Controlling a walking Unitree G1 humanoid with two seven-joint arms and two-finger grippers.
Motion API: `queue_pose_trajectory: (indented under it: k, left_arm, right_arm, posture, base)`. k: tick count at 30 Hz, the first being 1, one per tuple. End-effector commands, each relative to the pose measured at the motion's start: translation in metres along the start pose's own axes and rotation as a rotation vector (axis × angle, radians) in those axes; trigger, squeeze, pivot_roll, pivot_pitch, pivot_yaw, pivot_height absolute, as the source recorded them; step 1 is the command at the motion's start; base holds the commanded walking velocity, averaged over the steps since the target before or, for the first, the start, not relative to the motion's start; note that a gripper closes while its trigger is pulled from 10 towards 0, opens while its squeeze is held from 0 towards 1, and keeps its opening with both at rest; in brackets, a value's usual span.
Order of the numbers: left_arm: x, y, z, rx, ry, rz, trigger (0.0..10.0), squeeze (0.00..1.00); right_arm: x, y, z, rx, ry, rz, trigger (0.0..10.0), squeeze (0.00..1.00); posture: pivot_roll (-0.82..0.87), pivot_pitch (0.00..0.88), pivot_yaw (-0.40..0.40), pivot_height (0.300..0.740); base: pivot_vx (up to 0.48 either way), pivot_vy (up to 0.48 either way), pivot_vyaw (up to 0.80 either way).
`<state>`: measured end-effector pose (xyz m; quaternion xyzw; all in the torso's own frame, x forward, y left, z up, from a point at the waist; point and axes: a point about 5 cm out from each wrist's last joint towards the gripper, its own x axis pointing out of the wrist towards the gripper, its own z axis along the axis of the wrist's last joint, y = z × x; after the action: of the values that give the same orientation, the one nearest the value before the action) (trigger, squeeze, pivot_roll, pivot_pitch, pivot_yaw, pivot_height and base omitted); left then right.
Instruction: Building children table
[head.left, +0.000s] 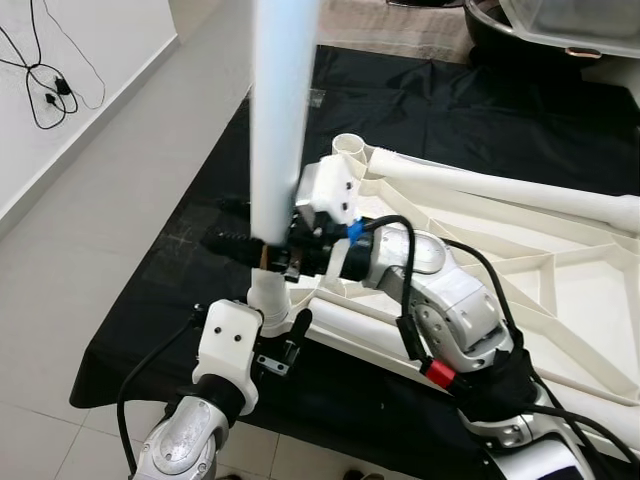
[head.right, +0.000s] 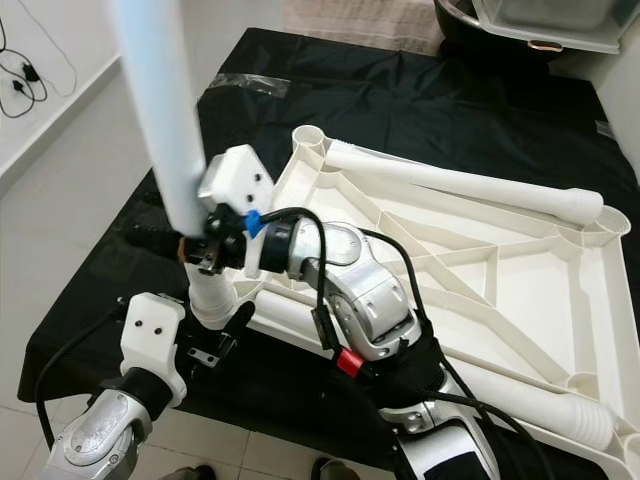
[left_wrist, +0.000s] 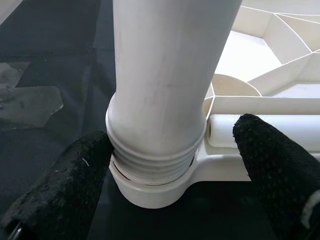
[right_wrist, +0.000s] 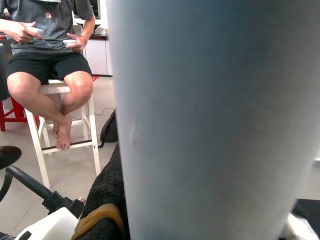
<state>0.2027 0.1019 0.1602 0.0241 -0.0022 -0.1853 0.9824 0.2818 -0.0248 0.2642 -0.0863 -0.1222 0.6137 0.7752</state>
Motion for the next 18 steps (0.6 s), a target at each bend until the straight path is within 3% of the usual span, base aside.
queue_pose_trajectory:
  k: [1,11,18]
  left_arm:
    - [-0.001,-0.002,-0.005,-0.001,0.023,-0.011,10.0,0.00]
    - [0.000,-0.002,-0.004,-0.002,0.019,-0.011,10.0,0.00]
    - [-0.001,-0.003,-0.003,-0.005,0.015,-0.009,10.0,0.00]
  right_arm:
    - [-0.008,0.000,-0.054,0.117,0.243,-0.041,10.0,0.00]
    - [0.000,0.003,-0.065,0.151,0.277,0.086,10.0,0.00]
    - [0.002,0.002,-0.070,0.211,0.291,0.302,10.0,0.00]
  posture:
    - [0.08,0.242,-0.052,0.740]
    - [0.07,0.243,-0.053,0.740]
    - [0.08,0.245,-0.055,0.740]
  base:
    - [0.000,0.000,0.00]
    - [0.000,0.000,0.00]
    - [0.000,0.000,0.00]
